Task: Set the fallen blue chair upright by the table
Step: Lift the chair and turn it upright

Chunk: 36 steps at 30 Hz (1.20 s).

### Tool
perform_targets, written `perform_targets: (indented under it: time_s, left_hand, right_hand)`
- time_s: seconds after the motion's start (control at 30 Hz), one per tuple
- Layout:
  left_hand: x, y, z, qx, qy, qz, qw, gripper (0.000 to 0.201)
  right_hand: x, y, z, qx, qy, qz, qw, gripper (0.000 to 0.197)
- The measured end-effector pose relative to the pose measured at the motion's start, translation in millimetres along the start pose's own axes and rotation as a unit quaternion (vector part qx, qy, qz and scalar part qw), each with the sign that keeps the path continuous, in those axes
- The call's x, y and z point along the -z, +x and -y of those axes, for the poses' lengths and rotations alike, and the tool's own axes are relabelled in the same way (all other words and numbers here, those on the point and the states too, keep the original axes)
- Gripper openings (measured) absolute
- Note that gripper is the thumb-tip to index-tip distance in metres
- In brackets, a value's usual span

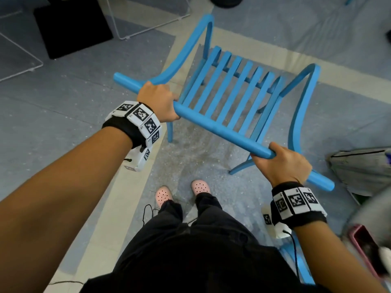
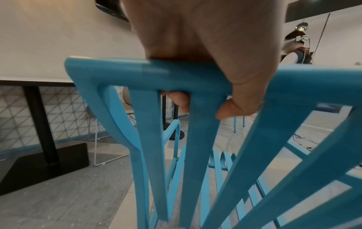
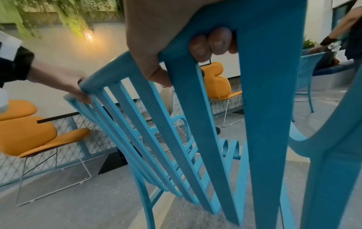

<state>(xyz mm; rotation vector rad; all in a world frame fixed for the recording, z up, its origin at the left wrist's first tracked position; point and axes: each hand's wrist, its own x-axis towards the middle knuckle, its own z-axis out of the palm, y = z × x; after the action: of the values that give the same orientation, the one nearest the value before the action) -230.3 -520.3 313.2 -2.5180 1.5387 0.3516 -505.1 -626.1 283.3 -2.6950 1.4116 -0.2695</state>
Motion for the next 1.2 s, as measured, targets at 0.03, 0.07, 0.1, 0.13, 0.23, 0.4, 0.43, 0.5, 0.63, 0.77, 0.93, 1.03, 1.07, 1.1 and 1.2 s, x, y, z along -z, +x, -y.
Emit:
perform_targets:
  time_s: [0.03,0.07,0.1,0.13,0.23,0.4,0.43,0.5,0.63,0.77,0.93,1.03,1.07,1.1,1.2]
  left_hand:
    - [-1.7,-3.4,0.7,-0.001,-0.01,-0.012,1.0,0.028]
    - [-2.7,-7.5,0.5,-0.004,-0.018,-0.026,0.999,0.026]
    - [-4.0,-13.0,0.4,-0.006,-0.023,-0.039,0.999,0.023]
    - [-6.0,-19.2,1.3,-0.009,-0.024,-0.048,0.998,0.02]
    - [-17.1,-44.8,6.5,-0.017,-0.039,-0.048,0.998,0.017]
    - [-37.5,-87.5,23.7,0.0,-0.086,-0.054,0.995,0.027]
    - [-40.2,-96.6,25.4,0.02,-0.097,-0.056,0.993,0.029]
    - [-44.7,-113.8,26.1,0.06,-0.114,-0.066,0.989,0.032]
    - [-51.3,-143.9,28.0,0.149,-0.15,-0.074,0.975,0.037]
    - [-58.9,-166.5,28.8,0.228,-0.157,-0.075,0.958,0.038]
    - [-68.5,-182.5,35.9,0.297,-0.163,-0.108,0.935,0.041]
    - [-64.9,-185.0,39.5,0.356,-0.143,-0.118,0.916,0.022]
    - [-63.0,-184.8,41.3,0.37,-0.149,-0.121,0.909,0.018]
    - [-61.3,-184.4,44.3,0.384,-0.162,-0.117,0.901,0.016]
    - [-60.1,-180.5,59.7,0.408,-0.191,-0.105,0.886,0.022]
  right_hand:
    - [-1.8,0.0,-1.2,0.005,0.0,-0.006,1.0,0.048]
    - [-2.9,-0.6,-2.8,0.011,0.001,-0.011,1.0,0.046]
    - [-3.4,-1.8,-4.8,0.017,0.003,-0.014,1.0,0.045]
    - [-3.8,-3.3,-6.6,0.026,0.003,-0.012,1.0,0.044]
    - [-7.0,-8.7,-11.1,0.067,-0.019,-0.005,0.998,0.039]
    - [-7.7,-0.8,-0.3,0.16,-0.012,-0.016,0.987,0.042]
    - [-8.6,3.3,3.2,0.179,-0.006,-0.016,0.984,0.043]
    - [-10.6,12.6,10.6,0.208,0.009,-0.002,0.978,0.044]
    - [-16.1,37.2,29.2,0.286,0.023,0.033,0.957,0.043]
    - [-23.4,63.1,55.7,0.368,0.041,0.04,0.928,0.045]
    - [-33.8,95.6,98.0,0.455,0.063,0.028,0.888,0.048]
    - [-39.4,112.8,123.4,0.489,0.068,0.023,0.869,0.048]
    - [-40.8,118.0,131.8,0.497,0.066,0.025,0.865,0.048]
    - [-42.2,123.0,139.9,0.504,0.063,0.025,0.861,0.047]
    - [-48.1,137.7,161.3,0.518,0.057,0.027,0.853,0.043]
